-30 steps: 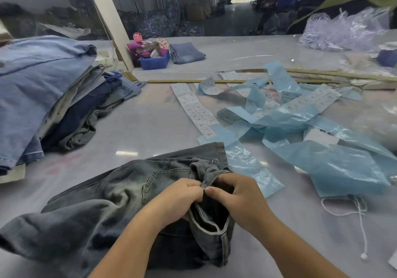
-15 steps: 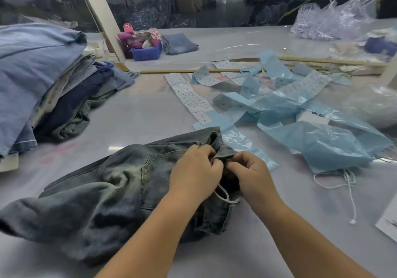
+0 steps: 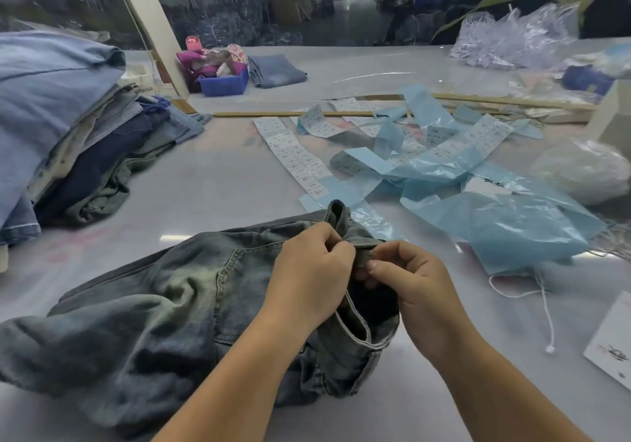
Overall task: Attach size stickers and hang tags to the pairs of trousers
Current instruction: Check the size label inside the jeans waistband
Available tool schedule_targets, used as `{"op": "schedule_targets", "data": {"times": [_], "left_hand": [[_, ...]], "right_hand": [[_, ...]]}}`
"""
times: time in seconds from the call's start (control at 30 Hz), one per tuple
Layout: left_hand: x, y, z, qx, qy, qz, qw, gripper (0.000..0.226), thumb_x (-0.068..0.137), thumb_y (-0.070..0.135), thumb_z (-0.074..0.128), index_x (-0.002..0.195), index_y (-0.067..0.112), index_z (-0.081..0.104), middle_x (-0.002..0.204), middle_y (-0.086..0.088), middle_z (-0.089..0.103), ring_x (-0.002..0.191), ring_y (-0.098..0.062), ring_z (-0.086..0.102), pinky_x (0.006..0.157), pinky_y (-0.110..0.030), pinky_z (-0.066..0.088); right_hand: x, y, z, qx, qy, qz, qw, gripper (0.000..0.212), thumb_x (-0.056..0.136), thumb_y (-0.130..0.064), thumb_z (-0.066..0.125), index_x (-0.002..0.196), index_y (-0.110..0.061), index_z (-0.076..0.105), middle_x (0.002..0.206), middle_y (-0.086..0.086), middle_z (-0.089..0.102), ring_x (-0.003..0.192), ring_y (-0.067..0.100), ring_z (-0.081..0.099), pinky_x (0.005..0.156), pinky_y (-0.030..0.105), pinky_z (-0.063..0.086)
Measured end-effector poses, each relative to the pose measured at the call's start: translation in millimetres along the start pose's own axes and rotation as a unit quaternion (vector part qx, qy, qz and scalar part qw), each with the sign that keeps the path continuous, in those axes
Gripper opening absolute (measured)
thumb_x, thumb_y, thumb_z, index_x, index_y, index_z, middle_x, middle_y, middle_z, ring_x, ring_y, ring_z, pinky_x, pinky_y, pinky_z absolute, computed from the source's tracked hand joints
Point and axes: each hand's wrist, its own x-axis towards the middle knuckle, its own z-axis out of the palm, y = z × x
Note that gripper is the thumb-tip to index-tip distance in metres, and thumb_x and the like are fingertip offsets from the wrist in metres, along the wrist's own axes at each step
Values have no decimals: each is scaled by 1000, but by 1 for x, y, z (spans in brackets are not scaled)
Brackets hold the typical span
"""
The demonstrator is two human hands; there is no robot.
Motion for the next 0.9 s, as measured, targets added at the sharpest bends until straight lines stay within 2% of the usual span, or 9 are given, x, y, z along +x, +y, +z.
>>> {"op": "schedule_targets", "data": {"times": [0.07,0.17,0.23,0.3,0.43,0.53,0.67,0.77,0.9], "left_hand": [[-2,-1,1,-9,-6,-6,1000,19,68,36,43,68,20,55,51,14,54,50,-3,46,52,-26,34],[-3,-3,4,-10,-29,-13,999,18,69,35,44,68,20,54,50,15,52,48,-3,44,52,-27,35],[-3,-5,7,-1,-39,-11,999,19,69,36,44,68,20,55,53,15,54,51,-3,45,53,-26,35],[-3,-6,10,9,-43,-7,999,19,68,36,44,67,20,54,57,15,55,55,-3,46,54,-27,35],[-3,-10,11,0,-58,-6,998,19,68,35,44,67,19,54,54,13,53,52,-4,45,53,-28,35],[-1,-13,7,-20,-61,-9,998,14,67,33,45,64,21,53,49,15,50,47,-4,41,48,-21,32],[-2,-15,6,-34,-63,-8,997,10,67,31,47,61,24,52,45,17,46,43,-2,40,42,-15,31],[-3,-16,7,-23,-67,-13,997,11,66,33,46,63,23,53,46,16,47,45,-3,40,43,-16,29],[-2,-14,10,-7,-75,-21,997,16,67,35,45,67,22,54,48,16,50,48,-4,42,51,-26,31]], "right_hand": [[0,0,-4,-3,-25,10,1000,28,79,12,64,70,-14,72,70,11,70,66,15,64,64,21,52],[-1,0,-7,-33,-60,42,997,8,72,-9,68,73,-10,76,74,14,71,68,15,62,69,23,51],[-2,3,-9,-62,-52,56,995,14,79,-17,71,77,-4,75,76,16,71,71,18,61,71,26,49],[-2,6,-11,-78,-30,60,995,17,87,-14,67,76,-3,75,75,15,71,70,19,60,70,28,47],[-1,7,-10,-84,-13,57,995,21,85,-5,66,67,-8,74,67,12,69,64,16,58,65,24,47],[-3,7,-10,-26,-1,48,999,24,81,1,68,62,-12,72,60,9,65,58,12,56,57,18,47],[-3,11,-11,-19,-12,43,999,28,78,5,69,60,-15,69,58,6,60,57,11,54,56,17,46],[-2,11,-14,-11,-40,58,997,20,74,-1,71,61,-16,68,60,6,60,60,13,55,60,19,46],[1,12,-21,-2,-60,81,995,4,66,-12,65,63,-14,67,61,10,59,61,16,54,61,20,46]]}}
